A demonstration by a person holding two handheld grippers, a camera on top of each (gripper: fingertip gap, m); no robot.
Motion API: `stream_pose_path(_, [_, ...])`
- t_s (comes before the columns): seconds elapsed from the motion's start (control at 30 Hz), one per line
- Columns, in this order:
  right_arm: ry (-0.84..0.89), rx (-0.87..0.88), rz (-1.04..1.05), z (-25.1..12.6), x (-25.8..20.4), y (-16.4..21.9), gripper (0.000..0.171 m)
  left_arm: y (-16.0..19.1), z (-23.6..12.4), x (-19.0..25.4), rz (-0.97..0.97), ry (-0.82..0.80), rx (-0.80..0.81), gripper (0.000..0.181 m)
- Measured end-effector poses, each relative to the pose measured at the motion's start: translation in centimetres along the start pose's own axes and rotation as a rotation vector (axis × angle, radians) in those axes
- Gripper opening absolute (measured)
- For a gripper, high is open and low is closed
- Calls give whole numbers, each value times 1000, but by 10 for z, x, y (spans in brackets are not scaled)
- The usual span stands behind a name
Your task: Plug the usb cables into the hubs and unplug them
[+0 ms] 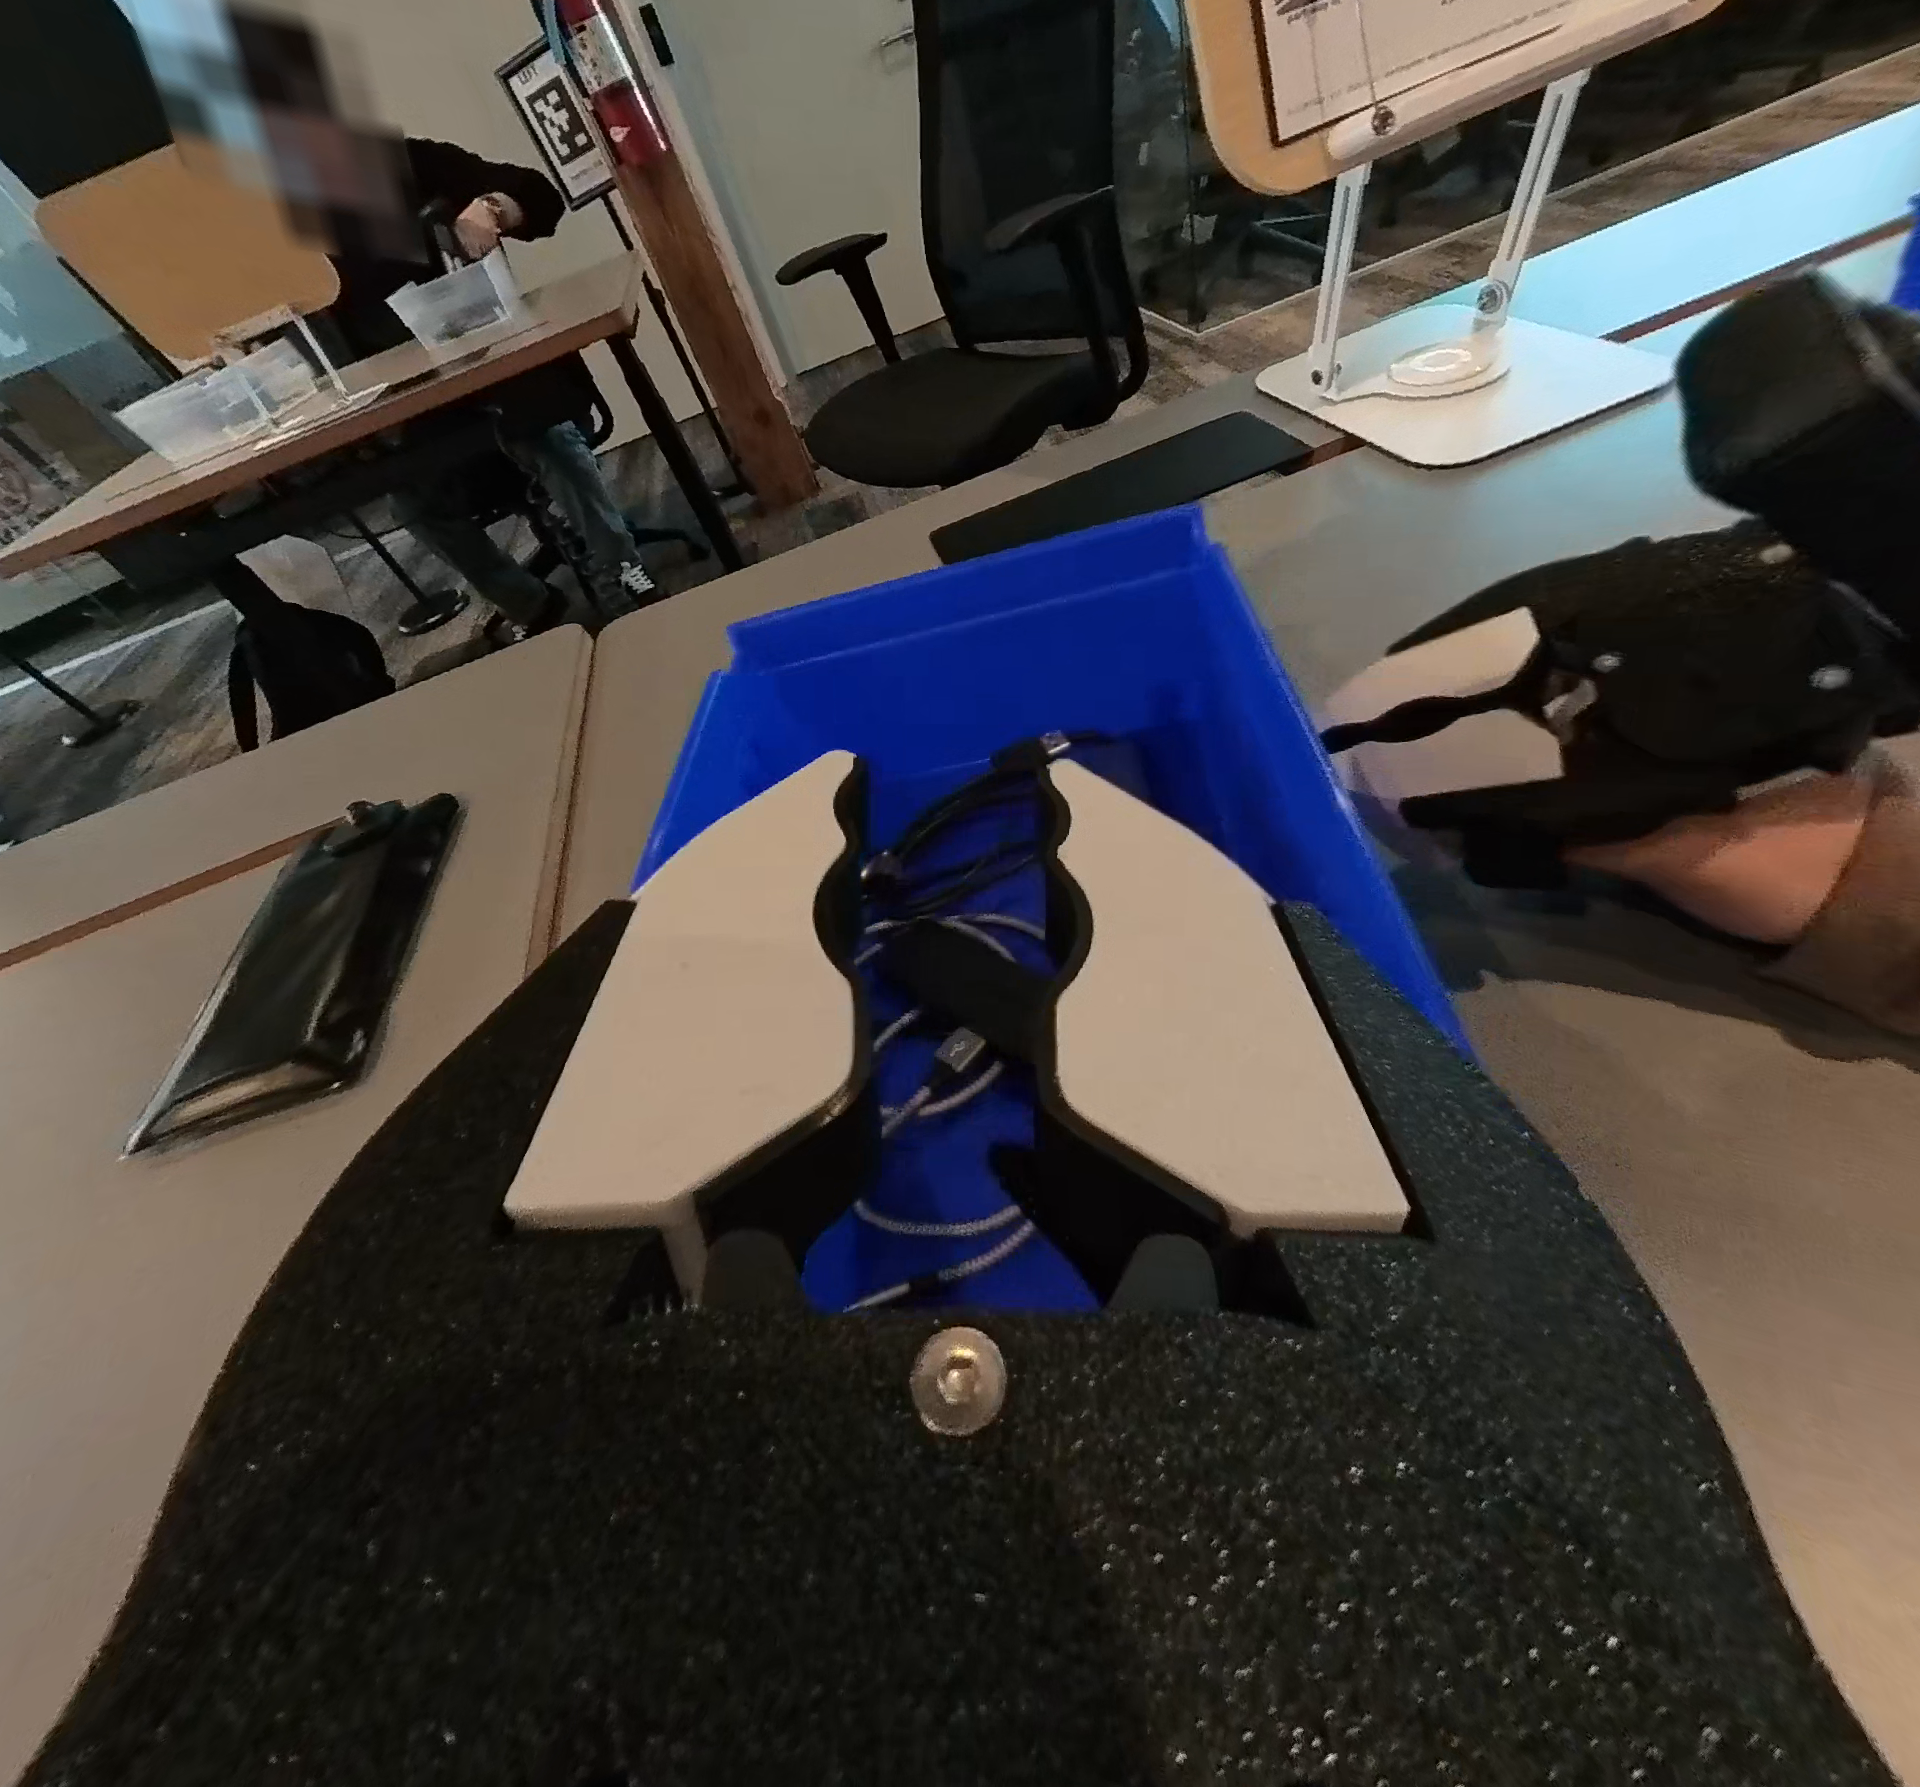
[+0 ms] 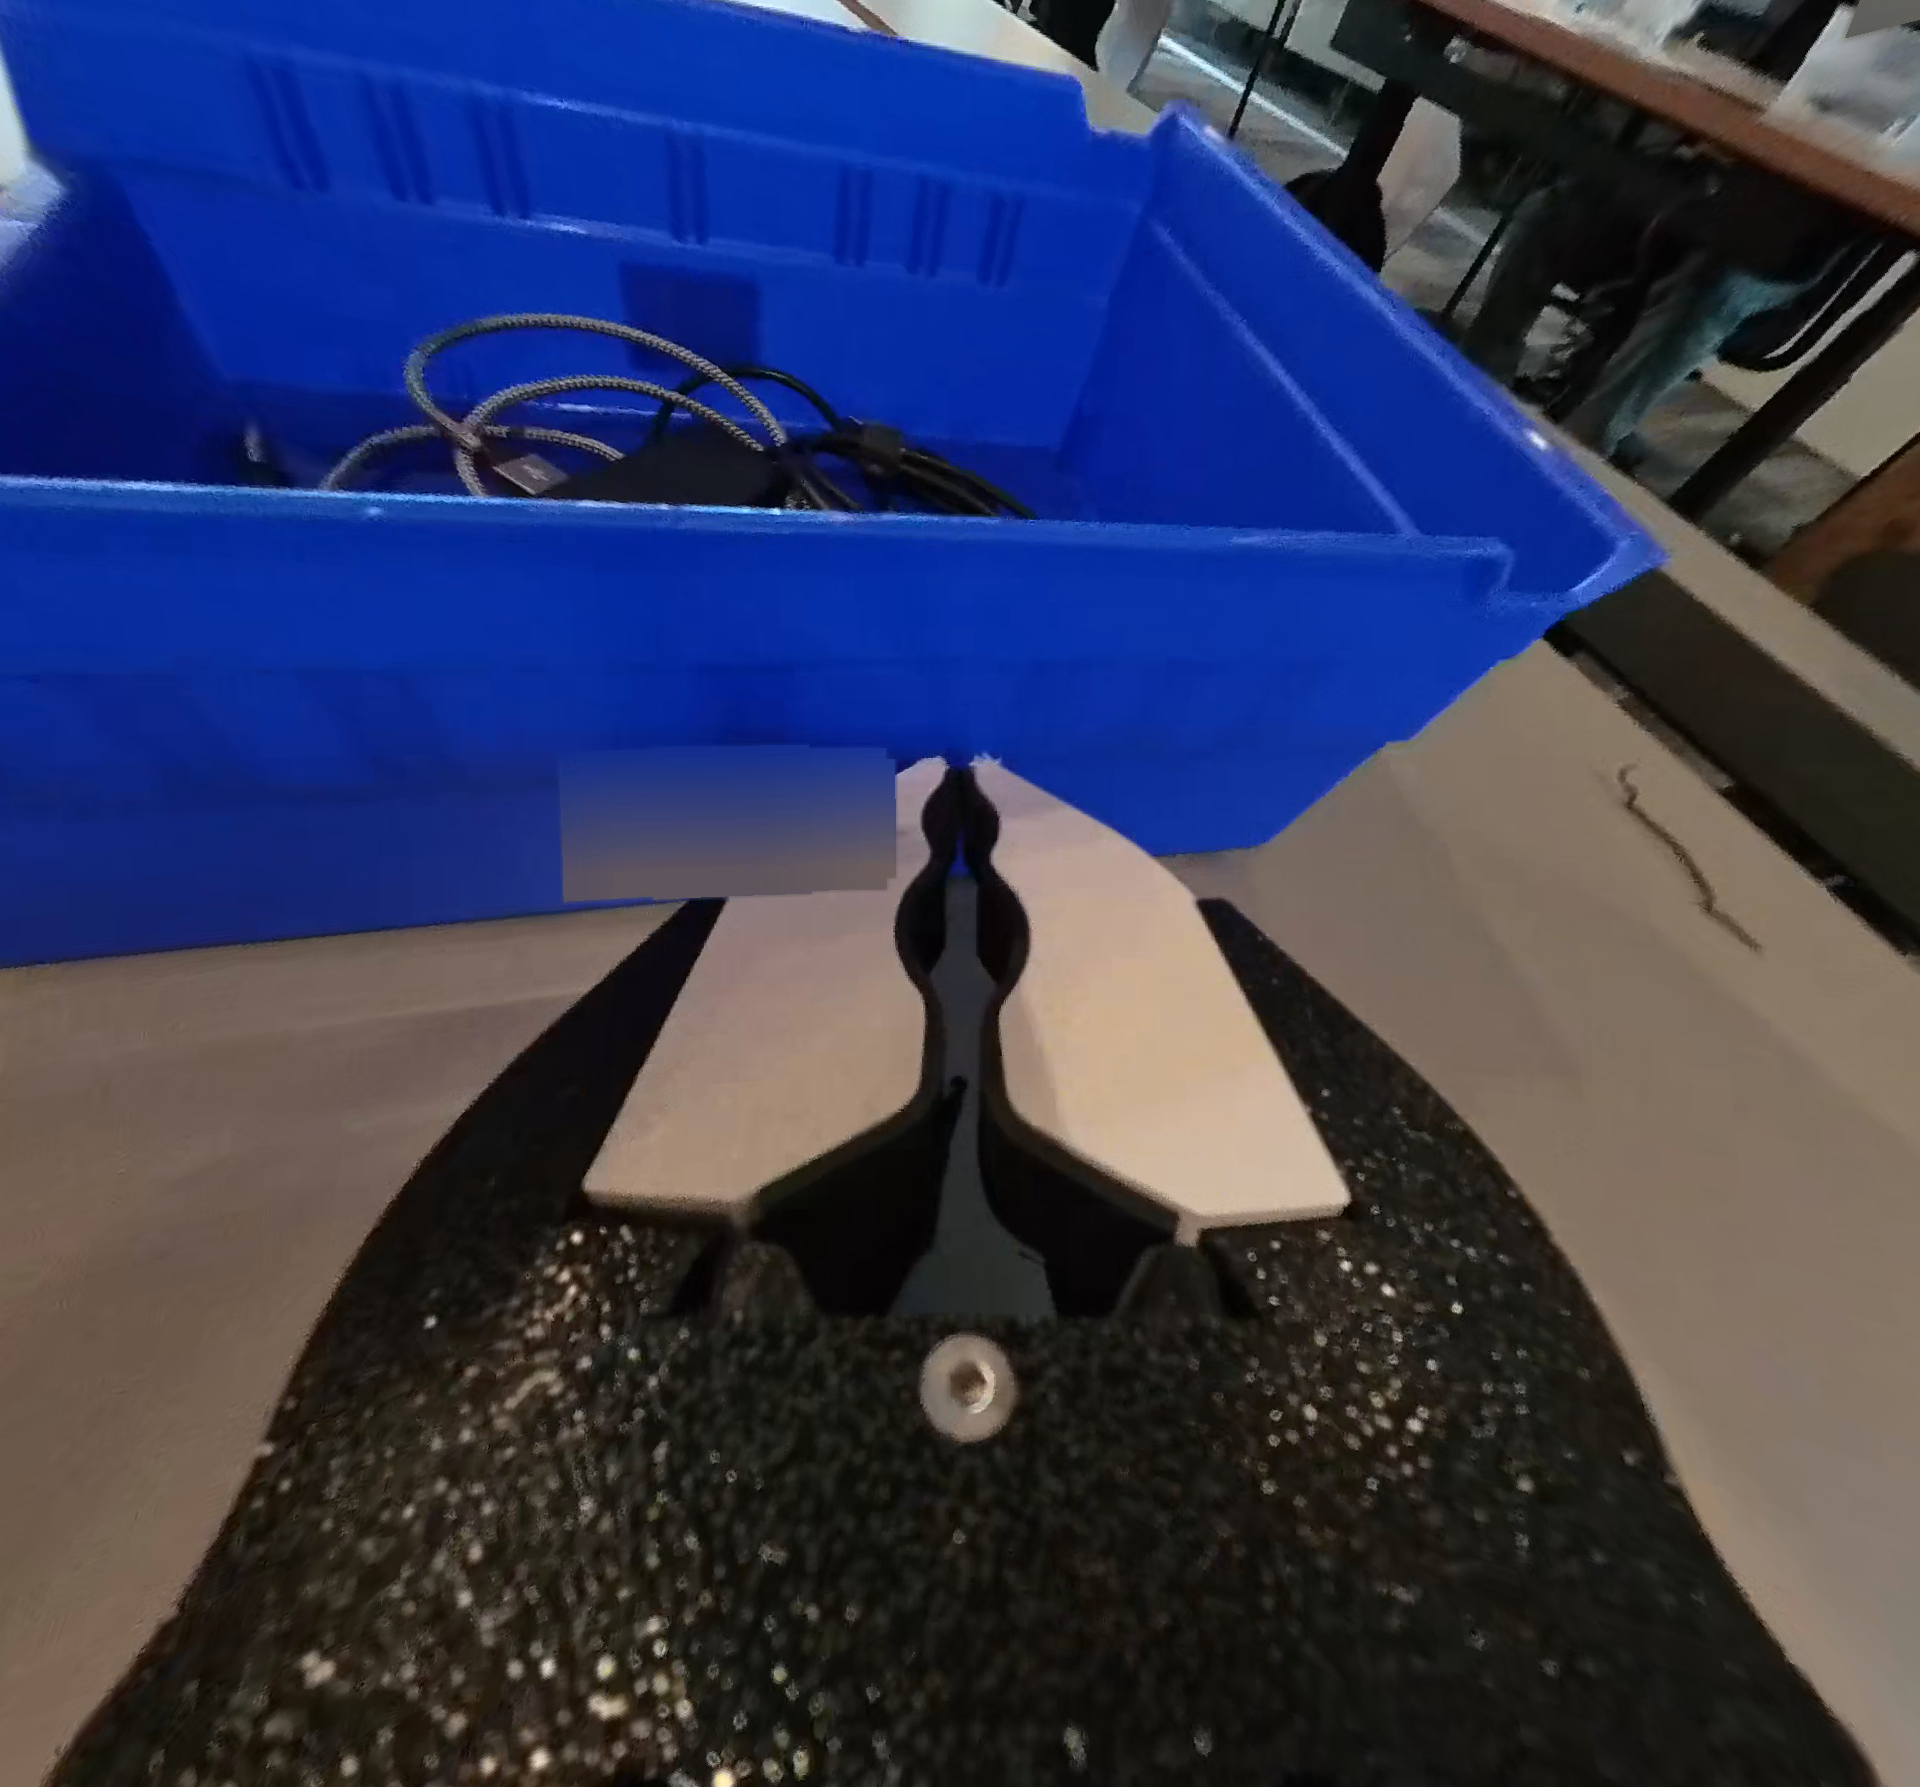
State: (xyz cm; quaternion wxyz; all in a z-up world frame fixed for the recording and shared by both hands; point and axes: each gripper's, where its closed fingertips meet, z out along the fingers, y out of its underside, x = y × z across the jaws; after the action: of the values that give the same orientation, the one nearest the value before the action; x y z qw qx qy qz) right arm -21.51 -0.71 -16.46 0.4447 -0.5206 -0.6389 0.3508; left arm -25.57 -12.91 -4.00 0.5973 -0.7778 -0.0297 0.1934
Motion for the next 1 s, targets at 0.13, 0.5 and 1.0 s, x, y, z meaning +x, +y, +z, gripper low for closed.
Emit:
stream_pose_path(0.13, [59, 2, -68, 19, 7, -7, 0, 2, -1, -3, -11, -5, -1, 30])
stream_pose_path(0.5, [202, 108, -124, 29, 38, -27, 0, -1, -2, -1, 0, 0, 7, 30])
stream_pose_path(1.0, [446, 279, -351, -97, 74, -9, 6, -20, 7, 34, 101, 59, 86, 31])
